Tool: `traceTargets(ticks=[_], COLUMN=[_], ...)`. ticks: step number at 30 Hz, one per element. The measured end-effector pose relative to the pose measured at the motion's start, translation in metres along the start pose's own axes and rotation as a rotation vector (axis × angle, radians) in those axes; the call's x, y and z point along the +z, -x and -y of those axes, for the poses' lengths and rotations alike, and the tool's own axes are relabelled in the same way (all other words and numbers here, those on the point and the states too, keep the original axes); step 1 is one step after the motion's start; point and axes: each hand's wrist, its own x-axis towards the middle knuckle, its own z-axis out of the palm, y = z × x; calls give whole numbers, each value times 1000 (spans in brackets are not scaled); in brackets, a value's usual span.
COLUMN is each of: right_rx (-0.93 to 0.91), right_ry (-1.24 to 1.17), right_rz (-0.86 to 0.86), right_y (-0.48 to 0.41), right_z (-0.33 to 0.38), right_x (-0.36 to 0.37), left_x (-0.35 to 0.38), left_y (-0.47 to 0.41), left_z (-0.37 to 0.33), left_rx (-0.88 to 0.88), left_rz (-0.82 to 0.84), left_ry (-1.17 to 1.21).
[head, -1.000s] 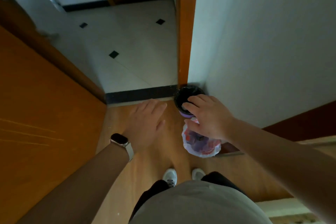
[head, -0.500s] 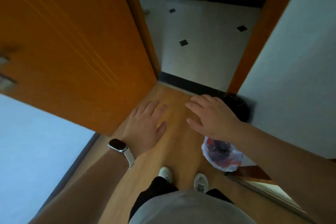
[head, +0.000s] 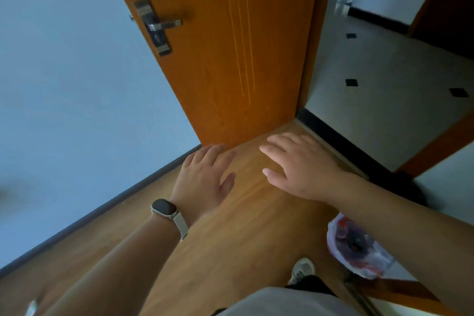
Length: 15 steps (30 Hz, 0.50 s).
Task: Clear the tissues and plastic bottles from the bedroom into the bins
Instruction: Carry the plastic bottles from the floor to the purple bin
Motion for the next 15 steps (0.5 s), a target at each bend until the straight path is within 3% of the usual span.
traceTargets(ticks=[6,15], right_rx=[-154,-420], right_ry=[43,101], right_rz=[21,70], right_y=[-17,-47], right_z=[133,336], right_x=[16,63], left_x=[-23,-31], left_y=[121,340], left_z=[72,178], left_rx=[-136,-490], left_rz=[-34,-24], left_ry=[-13,0])
